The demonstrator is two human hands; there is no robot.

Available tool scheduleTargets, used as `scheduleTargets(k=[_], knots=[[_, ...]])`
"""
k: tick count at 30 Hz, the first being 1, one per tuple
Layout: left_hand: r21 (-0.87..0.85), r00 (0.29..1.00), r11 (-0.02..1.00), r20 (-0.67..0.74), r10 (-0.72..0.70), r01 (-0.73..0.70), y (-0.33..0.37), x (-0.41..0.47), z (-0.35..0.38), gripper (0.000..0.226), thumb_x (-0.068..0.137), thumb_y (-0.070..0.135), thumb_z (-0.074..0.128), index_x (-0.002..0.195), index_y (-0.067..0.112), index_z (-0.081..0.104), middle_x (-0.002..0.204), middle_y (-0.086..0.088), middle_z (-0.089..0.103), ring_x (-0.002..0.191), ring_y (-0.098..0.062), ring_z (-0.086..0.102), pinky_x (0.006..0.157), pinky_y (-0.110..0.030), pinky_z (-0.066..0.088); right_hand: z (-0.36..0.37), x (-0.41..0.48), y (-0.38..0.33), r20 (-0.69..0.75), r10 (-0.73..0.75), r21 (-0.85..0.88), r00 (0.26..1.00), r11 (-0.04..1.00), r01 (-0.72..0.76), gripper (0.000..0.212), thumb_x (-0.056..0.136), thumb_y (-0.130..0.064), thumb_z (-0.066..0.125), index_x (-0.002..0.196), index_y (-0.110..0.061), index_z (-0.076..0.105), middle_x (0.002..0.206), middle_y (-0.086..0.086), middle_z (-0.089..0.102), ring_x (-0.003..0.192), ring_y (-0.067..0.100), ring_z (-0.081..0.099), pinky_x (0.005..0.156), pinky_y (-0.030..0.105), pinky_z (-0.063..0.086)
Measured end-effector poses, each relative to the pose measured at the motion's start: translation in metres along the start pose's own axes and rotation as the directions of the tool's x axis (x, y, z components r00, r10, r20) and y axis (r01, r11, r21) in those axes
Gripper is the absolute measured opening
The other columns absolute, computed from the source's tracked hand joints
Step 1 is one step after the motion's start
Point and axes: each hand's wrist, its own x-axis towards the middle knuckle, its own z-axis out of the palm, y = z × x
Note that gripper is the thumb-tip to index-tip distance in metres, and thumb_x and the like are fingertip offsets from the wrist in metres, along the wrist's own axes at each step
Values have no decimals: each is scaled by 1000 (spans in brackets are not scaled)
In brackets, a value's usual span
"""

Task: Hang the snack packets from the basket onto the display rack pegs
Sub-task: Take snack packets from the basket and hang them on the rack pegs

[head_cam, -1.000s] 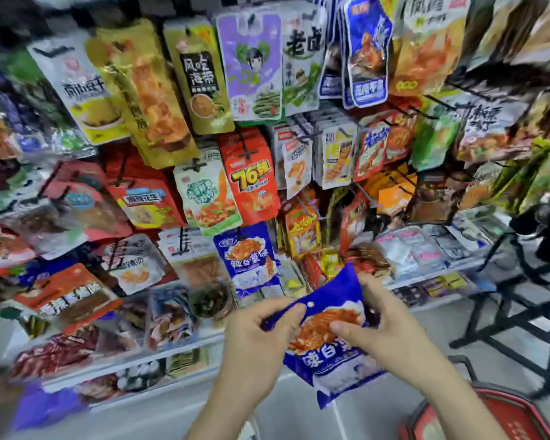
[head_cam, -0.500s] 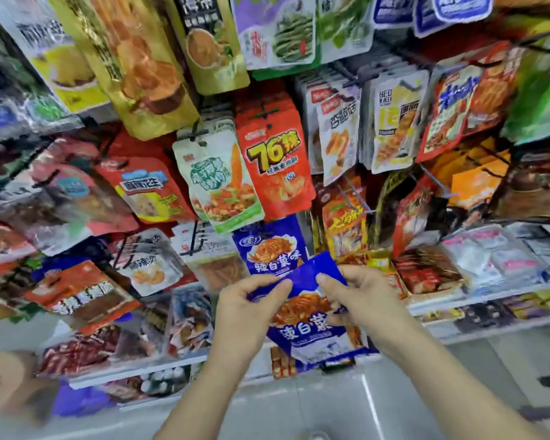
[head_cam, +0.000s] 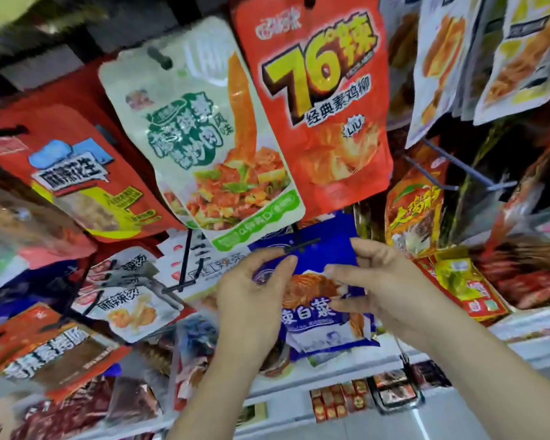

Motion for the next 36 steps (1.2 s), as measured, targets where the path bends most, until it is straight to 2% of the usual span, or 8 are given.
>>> scheduleTargets(k=[2,6,11,17,20,23,28,36], knots=[[-1,998,1000,60,27,-27,-1,1,0,25,83,14,73,78,37,67,76,21,70,79,12,62,67,-4,45,-2,-1,-3,52,22,-30,998,999,-20,30,70,-16,78,100,-16,75,73,0,68,65,16,61,56,31,57],[-15,982,995,162,96,-95,-1,-5,-2,24,84,8,71,87,32,73,87,27,70,84,10,64,69,-4,45,-1,-1,-1,62,-6,-96,998,995,12,28,74,-23,74,100,-14,77,94,0,75,78,13,71,54,27,57],[32,990,994,103,99,-103,-11,3,4,20,86,19,70,87,39,70,86,27,70,85,11,63,74,-5,46,6,2,4,-76,-119,-122,990,986,109,17,87,-13,68,102,-13,76,96,-5,73,85,9,71,57,29,60],[181,972,955,18,236,-235,-24,15,14,8,91,22,65,96,28,69,76,20,66,74,4,61,63,-11,45,10,17,9,-149,-227,-139,963,968,207,11,87,-12,70,96,-11,75,83,7,71,60,4,63,53,25,57],[164,963,950,0,268,-264,-22,16,14,16,90,22,67,89,39,65,68,22,67,70,-1,62,60,-15,47,9,20,8,-159,-246,-111,956,967,230,9,87,-12,70,94,-14,75,80,3,70,59,2,61,51,23,55],[146,970,959,22,243,-243,-18,19,14,23,90,20,67,86,42,64,68,30,66,70,-4,63,64,-22,50,7,22,8,-162,-236,-88,958,971,224,11,86,-12,70,96,-13,74,80,3,71,59,7,61,51,24,56],[33,996,998,74,54,-56,-14,30,12,10,90,17,65,94,25,70,89,1,72,81,-23,68,76,-37,57,6,29,6,-172,-225,-114,959,971,208,8,84,-13,74,92,-11,74,77,4,70,57,8,62,49,23,52],[160,990,981,109,94,-111,-12,32,9,18,93,20,63,109,17,71,99,4,71,88,-13,67,79,-29,55,3,34,4,-169,-291,-213,942,944,254,10,85,-17,74,92,-10,74,69,-2,69,50,1,60,45,20,49]])
